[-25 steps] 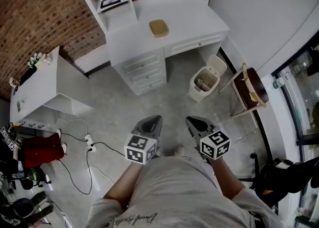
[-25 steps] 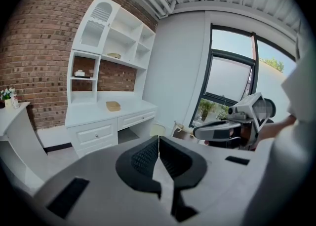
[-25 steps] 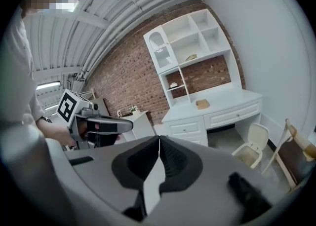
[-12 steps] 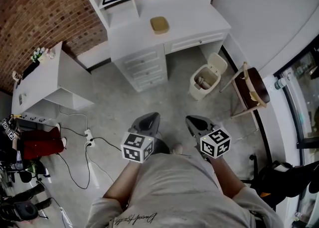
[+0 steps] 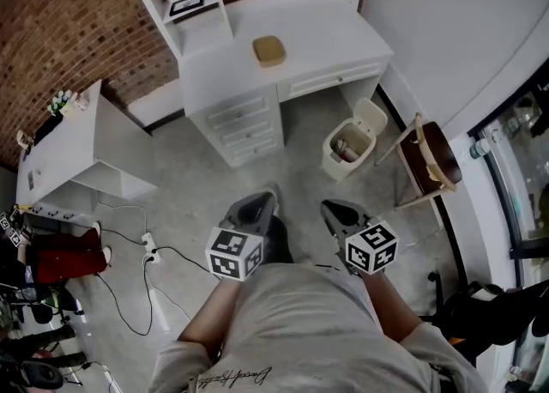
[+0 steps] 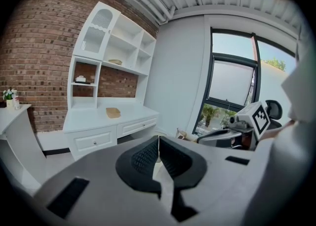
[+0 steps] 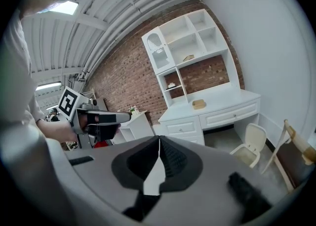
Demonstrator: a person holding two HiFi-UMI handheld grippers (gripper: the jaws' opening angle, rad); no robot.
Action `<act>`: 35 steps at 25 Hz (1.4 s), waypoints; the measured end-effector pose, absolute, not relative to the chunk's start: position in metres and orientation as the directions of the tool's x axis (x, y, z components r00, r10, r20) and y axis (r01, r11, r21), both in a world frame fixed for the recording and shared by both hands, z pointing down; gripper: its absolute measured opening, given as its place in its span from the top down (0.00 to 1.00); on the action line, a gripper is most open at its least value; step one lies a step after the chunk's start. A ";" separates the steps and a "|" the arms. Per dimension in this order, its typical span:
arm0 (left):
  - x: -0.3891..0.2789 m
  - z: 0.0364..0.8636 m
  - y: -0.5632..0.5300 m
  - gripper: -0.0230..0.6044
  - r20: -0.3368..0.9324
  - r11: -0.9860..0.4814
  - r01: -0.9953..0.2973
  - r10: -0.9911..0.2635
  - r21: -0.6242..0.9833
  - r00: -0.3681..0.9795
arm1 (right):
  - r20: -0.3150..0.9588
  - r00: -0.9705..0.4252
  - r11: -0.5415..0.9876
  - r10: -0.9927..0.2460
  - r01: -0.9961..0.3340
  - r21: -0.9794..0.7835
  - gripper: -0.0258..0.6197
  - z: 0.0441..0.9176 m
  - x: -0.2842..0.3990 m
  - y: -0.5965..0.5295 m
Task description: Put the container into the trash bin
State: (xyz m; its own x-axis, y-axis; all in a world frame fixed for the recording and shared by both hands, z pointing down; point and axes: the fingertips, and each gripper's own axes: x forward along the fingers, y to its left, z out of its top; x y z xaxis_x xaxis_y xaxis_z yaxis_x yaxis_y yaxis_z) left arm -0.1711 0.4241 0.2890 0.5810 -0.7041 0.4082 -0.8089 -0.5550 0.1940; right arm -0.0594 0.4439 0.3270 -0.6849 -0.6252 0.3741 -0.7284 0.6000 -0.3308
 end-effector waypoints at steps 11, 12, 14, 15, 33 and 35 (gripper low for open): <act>-0.183 0.304 0.321 0.93 0.393 -0.560 -0.798 -0.697 0.223 0.600 | 0.384 -0.665 0.594 -0.640 -0.746 -0.301 0.91 0.341 -0.068 0.349; -0.185 0.303 0.308 0.93 0.389 -0.562 -0.796 -0.698 0.224 0.602 | 0.384 -0.661 0.590 -0.644 -0.749 -0.300 0.91 0.340 -0.068 0.336; -0.188 0.302 0.282 0.93 0.383 -0.566 -0.793 -0.697 0.224 0.606 | 0.388 -0.651 0.577 -0.653 -0.759 -0.302 0.91 0.341 -0.068 0.311; -0.190 0.302 0.269 0.93 0.383 -0.568 -0.792 -0.696 0.225 0.608 | 0.391 -0.646 0.571 -0.655 -0.763 -0.304 0.91 0.341 -0.069 0.298; -0.245 0.296 0.052 0.93 0.401 -0.594 -0.774 -0.668 0.219 0.626 | 0.405 -0.625 0.527 -0.667 -0.780 -0.336 0.91 0.339 -0.125 0.084; -0.249 0.297 0.032 0.93 0.412 -0.608 -0.768 -0.658 0.202 0.630 | 0.399 -0.623 0.524 -0.672 -0.782 -0.338 0.91 0.337 -0.132 0.061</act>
